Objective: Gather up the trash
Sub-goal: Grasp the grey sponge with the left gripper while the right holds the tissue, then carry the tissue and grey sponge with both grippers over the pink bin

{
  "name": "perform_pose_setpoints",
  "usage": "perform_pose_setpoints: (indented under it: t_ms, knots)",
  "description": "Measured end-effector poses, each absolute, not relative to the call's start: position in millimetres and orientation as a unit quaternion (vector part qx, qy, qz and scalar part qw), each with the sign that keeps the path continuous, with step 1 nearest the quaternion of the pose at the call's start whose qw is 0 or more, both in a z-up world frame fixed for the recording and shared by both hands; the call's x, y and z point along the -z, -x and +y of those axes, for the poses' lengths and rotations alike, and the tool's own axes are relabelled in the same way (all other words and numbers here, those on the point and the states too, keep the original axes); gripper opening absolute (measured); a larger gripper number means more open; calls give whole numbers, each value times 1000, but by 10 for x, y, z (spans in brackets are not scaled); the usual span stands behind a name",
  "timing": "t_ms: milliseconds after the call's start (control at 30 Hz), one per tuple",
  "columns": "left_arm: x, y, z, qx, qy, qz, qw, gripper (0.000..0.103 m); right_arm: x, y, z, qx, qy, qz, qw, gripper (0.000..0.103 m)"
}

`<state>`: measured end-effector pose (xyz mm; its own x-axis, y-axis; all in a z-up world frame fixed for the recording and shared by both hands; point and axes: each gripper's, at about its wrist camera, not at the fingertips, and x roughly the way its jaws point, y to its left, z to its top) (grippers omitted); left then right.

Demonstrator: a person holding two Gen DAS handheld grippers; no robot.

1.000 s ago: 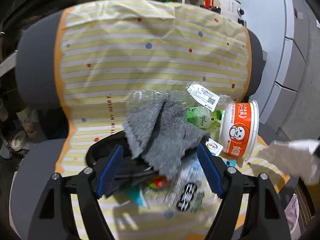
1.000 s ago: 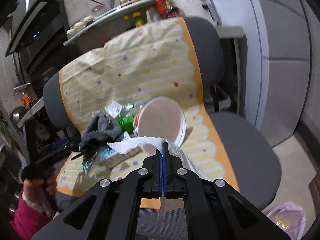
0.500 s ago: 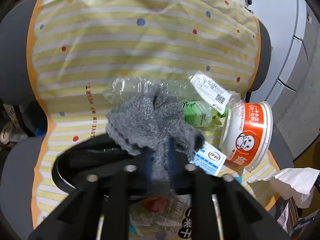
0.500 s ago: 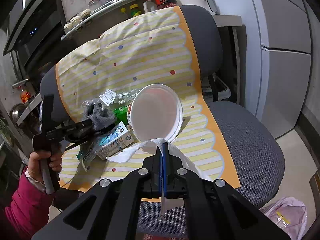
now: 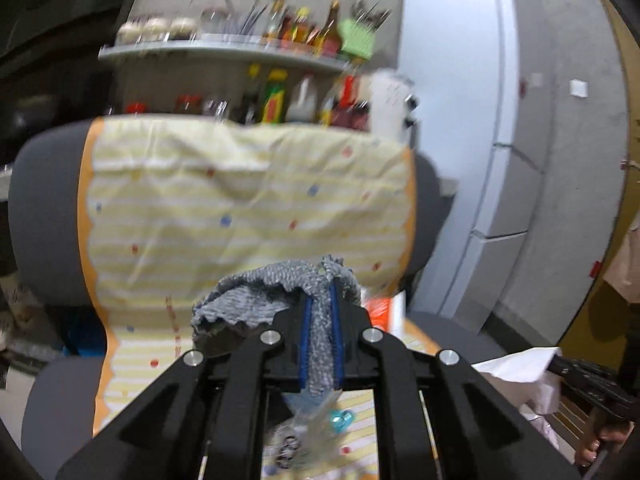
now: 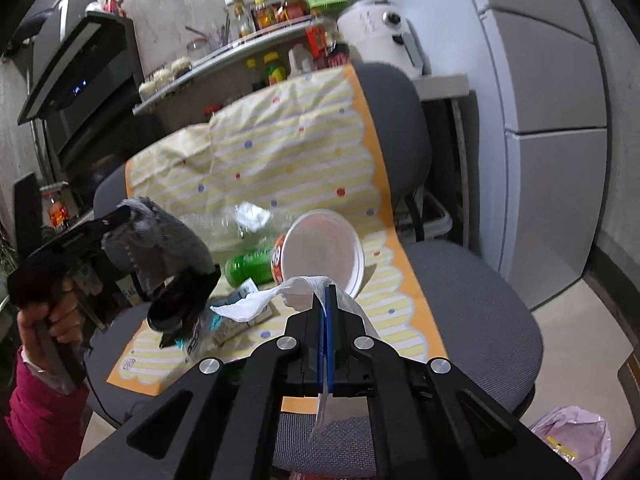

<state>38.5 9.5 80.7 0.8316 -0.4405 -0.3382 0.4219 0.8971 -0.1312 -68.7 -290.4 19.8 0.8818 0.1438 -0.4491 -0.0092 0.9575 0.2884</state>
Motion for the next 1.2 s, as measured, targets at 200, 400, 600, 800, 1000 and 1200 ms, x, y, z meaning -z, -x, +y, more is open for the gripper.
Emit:
perform_pose_setpoints:
  t_ms: [200, 400, 600, 800, 1000, 1200]
  knots:
    - [-1073, -133, -24, 266, 33, 158, 950, 7, -344, 920, -3023, -22, -138, 212, 967, 1]
    - [-1051, 149, -408, 321, 23, 154, 934, 7, -393, 1215, -3259, 12, -145, 200, 969, 1]
    - [-786, 518, -937, 360, 4, 136, 923, 7, -341, 1567, -3593, 63, -156, 206, 964, 1]
    - [-457, 790, -1488, 450, 21, 156, 879, 7, -158, 2063, -3981, 133, -182, 232, 946, 1]
    - [-233, 1016, -1996, 516, 5, 183, 836, 7, 36, 2500, -4275, 203, -205, 249, 925, 1]
    - [-32, 1179, -2282, 547, 5, 202, 812, 7, 409, 2672, -4511, 241, -240, 274, 899, 1]
